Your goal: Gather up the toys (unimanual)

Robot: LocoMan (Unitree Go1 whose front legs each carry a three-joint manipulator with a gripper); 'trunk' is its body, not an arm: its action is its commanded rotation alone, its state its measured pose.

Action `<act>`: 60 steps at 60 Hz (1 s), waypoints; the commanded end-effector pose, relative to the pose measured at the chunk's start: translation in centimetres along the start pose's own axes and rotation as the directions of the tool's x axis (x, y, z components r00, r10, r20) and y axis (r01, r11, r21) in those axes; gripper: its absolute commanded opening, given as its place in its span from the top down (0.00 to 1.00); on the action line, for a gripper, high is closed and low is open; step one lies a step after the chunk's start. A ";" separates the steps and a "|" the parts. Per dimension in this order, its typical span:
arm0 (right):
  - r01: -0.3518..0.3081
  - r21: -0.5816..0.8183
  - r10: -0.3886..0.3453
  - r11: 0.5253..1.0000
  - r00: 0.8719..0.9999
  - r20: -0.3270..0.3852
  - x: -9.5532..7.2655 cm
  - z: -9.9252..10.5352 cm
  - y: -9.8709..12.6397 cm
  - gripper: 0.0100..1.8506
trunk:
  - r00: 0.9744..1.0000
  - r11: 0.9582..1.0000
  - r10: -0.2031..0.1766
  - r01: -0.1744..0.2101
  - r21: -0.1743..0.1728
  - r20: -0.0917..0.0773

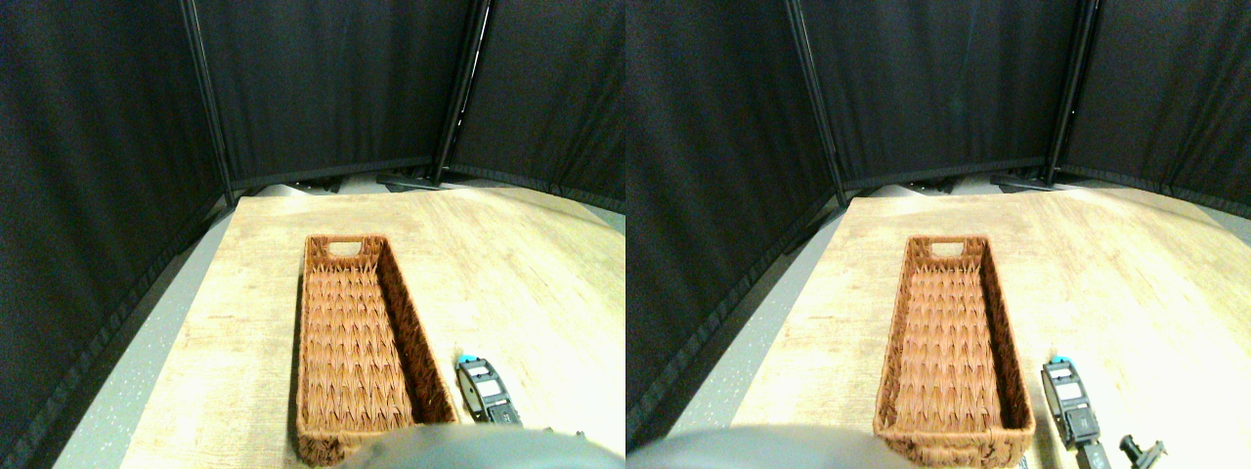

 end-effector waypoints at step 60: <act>0.003 0.077 -0.003 0.997 1.000 0.001 0.4 1.7 -1.2 0.89 | 1.000 1.000 0.001 -0.001 -0.018 0.005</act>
